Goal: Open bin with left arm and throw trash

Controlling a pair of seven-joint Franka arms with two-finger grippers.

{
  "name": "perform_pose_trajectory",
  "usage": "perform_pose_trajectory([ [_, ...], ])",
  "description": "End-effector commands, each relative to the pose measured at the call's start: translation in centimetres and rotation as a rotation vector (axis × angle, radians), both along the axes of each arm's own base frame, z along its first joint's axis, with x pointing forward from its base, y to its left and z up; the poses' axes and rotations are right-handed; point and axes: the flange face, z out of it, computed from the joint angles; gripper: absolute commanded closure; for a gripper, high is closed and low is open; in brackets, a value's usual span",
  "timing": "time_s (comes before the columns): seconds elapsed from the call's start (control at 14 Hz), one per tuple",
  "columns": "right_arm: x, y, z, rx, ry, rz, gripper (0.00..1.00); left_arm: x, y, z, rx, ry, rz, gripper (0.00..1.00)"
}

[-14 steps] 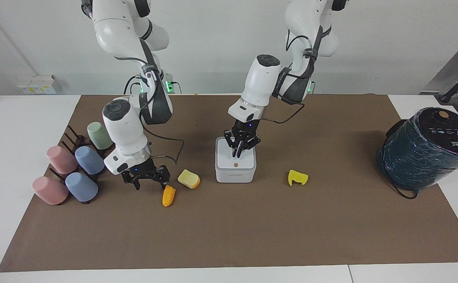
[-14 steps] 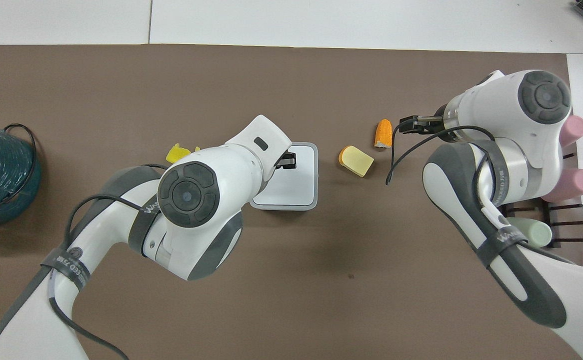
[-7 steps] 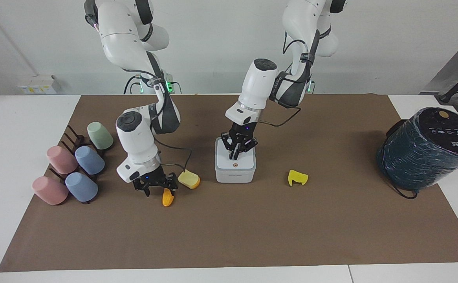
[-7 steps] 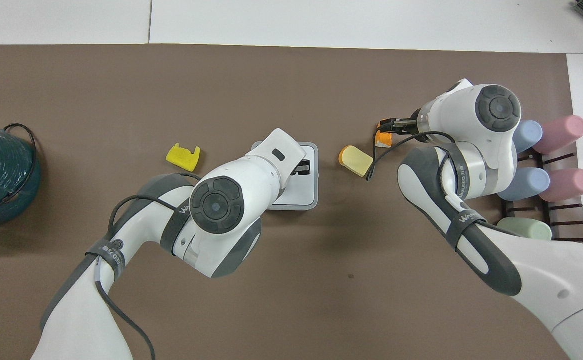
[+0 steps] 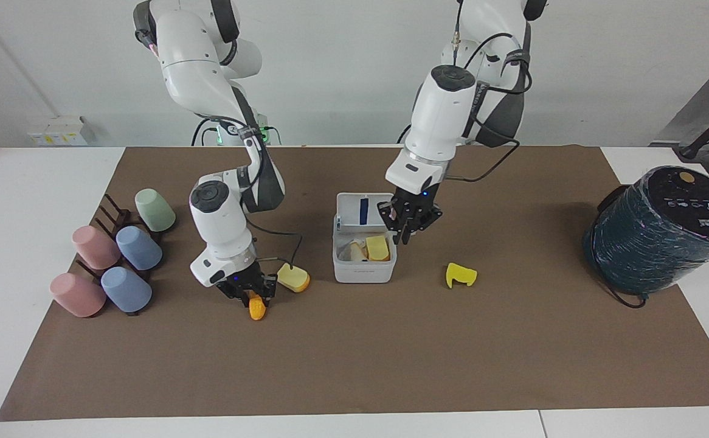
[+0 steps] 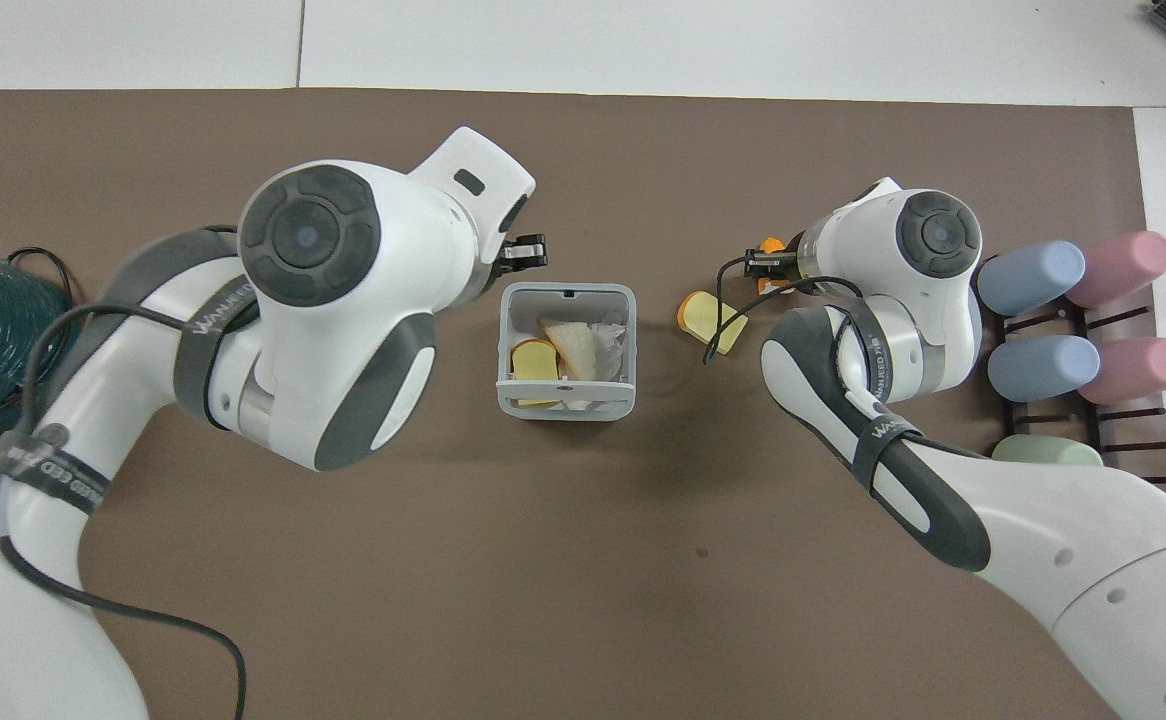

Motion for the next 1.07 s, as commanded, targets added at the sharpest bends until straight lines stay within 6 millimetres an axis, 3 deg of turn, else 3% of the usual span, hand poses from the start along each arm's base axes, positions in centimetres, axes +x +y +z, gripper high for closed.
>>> perform_pose_trajectory([
  [0.0, -0.9, 0.0, 4.1, 0.002, 0.005, -0.022, 1.00, 2.0, 3.6, -0.2, 0.016, 0.028, -0.028, 0.56],
  [0.14, -1.6, 0.2, 7.5, -0.002, 0.000, -0.016, 1.00, 2.8, 6.1, -0.8, 0.035, 0.027, -0.077, 0.51],
  [0.21, -2.2, 1.6, 9.3, -0.002, -0.006, 0.006, 1.00, 3.1, 7.6, -1.6, 0.041, 0.030, -0.072, 0.39],
  [0.29, -2.8, 2.9, 10.8, -0.001, -0.012, 0.019, 1.00, 3.0, 8.8, -2.6, 0.042, 0.027, -0.058, 0.18],
  [0.36, -3.3, 4.3, 12.0, 0.006, -0.020, 0.019, 1.00, 2.4, 9.4, -3.9, 0.042, 0.010, -0.059, 0.04],
  [0.43, -3.9, 6.3, 12.8, 0.015, -0.031, 0.017, 1.00, 1.9, 10.3, -5.2, 0.042, -0.003, -0.057, 0.00],
  [0.71, -5.9, 12.9, 14.2, 0.061, -0.037, -0.031, 1.00, 1.6, 11.6, -10.1, 0.067, 0.039, -0.082, 0.00],
  [0.79, -6.5, 14.3, 14.3, 0.069, -0.034, -0.038, 1.00, 1.8, 12.9, -11.2, 0.066, 0.038, -0.061, 0.00],
  [1.0, -7.7, 16.9, 14.1, 0.082, -0.032, -0.031, 1.00, 1.9, 13.8, -13.5, 0.065, 0.036, -0.045, 0.00],
])
